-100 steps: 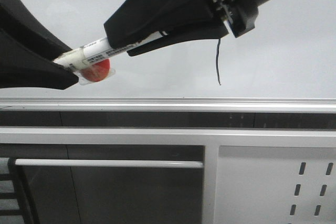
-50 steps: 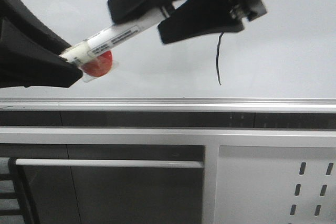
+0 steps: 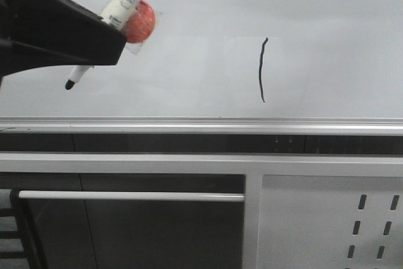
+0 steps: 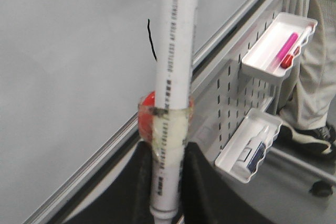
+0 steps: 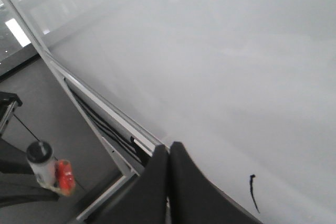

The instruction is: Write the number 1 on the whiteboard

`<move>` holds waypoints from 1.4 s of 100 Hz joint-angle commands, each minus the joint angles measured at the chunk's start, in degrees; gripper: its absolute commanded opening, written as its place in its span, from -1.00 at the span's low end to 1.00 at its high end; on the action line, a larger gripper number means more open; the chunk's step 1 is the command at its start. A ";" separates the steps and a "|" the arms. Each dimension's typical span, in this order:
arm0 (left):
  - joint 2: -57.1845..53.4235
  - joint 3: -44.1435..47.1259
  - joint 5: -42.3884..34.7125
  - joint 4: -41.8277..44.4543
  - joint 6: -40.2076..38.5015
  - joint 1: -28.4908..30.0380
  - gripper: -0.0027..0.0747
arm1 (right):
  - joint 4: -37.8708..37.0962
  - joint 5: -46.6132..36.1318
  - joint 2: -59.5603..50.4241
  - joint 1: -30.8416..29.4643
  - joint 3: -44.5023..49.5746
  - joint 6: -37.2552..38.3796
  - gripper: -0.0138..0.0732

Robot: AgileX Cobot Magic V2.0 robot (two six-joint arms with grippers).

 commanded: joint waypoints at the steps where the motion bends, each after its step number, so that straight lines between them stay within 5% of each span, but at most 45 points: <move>1: -0.66 1.23 -12.06 -6.22 -0.27 1.84 -0.98 | -0.63 1.97 -4.33 -0.94 0.11 -1.83 -0.86; 17: 0.51 8.82 -25.66 -26.96 14.26 4.18 -0.98 | -0.63 4.22 -10.04 -0.94 3.95 -1.83 -0.86; 27: 2.85 14.57 -40.46 -40.12 23.44 3.39 -0.98 | -0.63 6.01 -13.89 -0.94 6.39 -1.83 -0.86; 57: 18.68 18.87 -71.35 -47.01 27.60 -1.26 -0.98 | -0.63 12.91 -24.61 -0.94 15.34 -3.16 -0.86; 85: 31.54 15.03 -71.25 -49.03 31.23 -4.91 -0.98 | -0.63 14.68 -31.74 -0.94 22.79 -6.94 -0.86; 140: 31.97 7.95 -71.25 -62.44 31.10 -4.92 -0.98 | -0.63 16.60 -32.14 -0.94 24.37 -7.08 -0.86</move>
